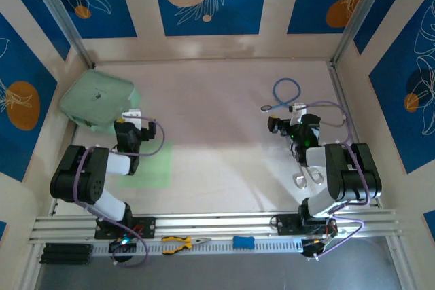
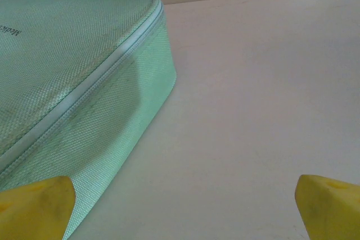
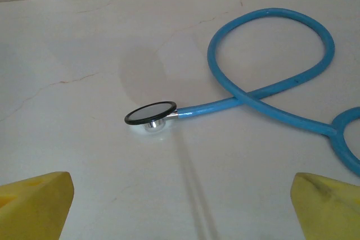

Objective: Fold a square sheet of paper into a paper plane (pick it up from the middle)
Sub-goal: Move the square sheet of paper to the center of the table.

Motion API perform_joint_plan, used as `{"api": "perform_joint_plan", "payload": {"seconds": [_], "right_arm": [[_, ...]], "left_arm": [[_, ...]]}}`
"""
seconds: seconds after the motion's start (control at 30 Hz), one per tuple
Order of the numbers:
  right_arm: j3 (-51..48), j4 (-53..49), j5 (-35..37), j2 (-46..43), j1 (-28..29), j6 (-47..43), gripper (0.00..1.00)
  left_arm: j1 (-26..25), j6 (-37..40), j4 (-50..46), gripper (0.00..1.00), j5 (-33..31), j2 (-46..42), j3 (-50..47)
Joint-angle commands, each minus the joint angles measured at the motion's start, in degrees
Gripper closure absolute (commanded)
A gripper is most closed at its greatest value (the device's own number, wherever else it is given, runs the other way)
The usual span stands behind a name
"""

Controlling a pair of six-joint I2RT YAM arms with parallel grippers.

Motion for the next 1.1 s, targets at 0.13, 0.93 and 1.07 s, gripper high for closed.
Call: {"api": "perform_joint_plan", "payload": {"seconds": [0.13, 0.93, 1.07], "right_arm": [[1.19, 0.28, 0.71, -0.29, -0.03, -0.12, 0.01], [1.1, 0.4, 0.79, -0.29, 0.08, -0.27, 0.01], [0.48, 1.36, 0.8, -0.71, 0.92, -1.38, 0.01]], "left_arm": [[0.78, -0.95, 1.84, 0.0, 1.11, 0.21, 0.26], [0.88, 1.86, -0.74, 0.0, 9.26, 0.05, 1.48], [0.8, 2.28, 2.27, 0.0, 10.74, -0.3, -0.35]]}}
